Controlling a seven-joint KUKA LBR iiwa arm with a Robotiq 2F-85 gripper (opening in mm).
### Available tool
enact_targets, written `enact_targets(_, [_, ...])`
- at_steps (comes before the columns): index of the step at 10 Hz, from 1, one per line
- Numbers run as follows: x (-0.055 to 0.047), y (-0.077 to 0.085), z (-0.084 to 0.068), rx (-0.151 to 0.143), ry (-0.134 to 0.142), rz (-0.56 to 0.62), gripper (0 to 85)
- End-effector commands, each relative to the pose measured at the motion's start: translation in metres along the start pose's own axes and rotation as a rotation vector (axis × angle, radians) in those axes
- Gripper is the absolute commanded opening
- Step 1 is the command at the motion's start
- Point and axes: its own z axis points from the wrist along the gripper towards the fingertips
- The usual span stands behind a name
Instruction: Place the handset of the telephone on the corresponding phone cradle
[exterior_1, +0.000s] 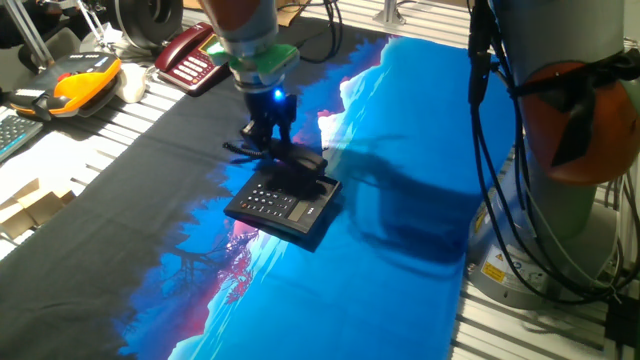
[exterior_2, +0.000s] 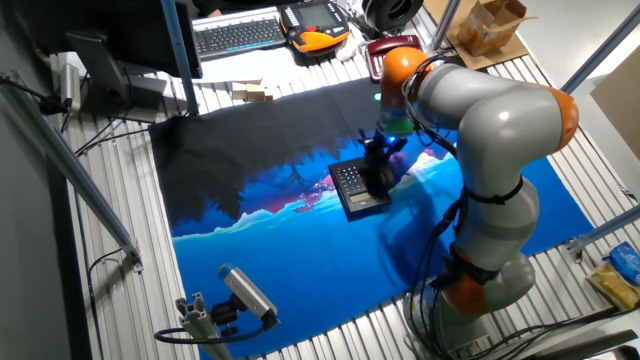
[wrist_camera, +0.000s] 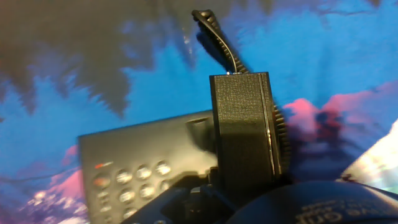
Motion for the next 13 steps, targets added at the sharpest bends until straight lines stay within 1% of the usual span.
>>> enact_targets(1, [-0.001,0.001,0.001,0.000,0.004,-0.025,0.0])
enact_targets(2, [-0.001,0.002,0.002,-0.007,0.013,-0.041,0.0])
enact_targets(3, [0.001,0.003,0.004,-0.012,0.015,-0.044,0.0])
enact_targets(5, [0.007,0.008,0.009,-0.011,0.024,-0.035,0.0])
enact_targets(8, [0.013,0.009,0.015,-0.002,0.021,-0.045,0.0])
enact_targets(10, [0.013,0.009,0.016,-0.003,0.031,-0.054,0.0])
enact_targets(13, [0.012,0.010,0.020,0.002,0.029,-0.057,0.0])
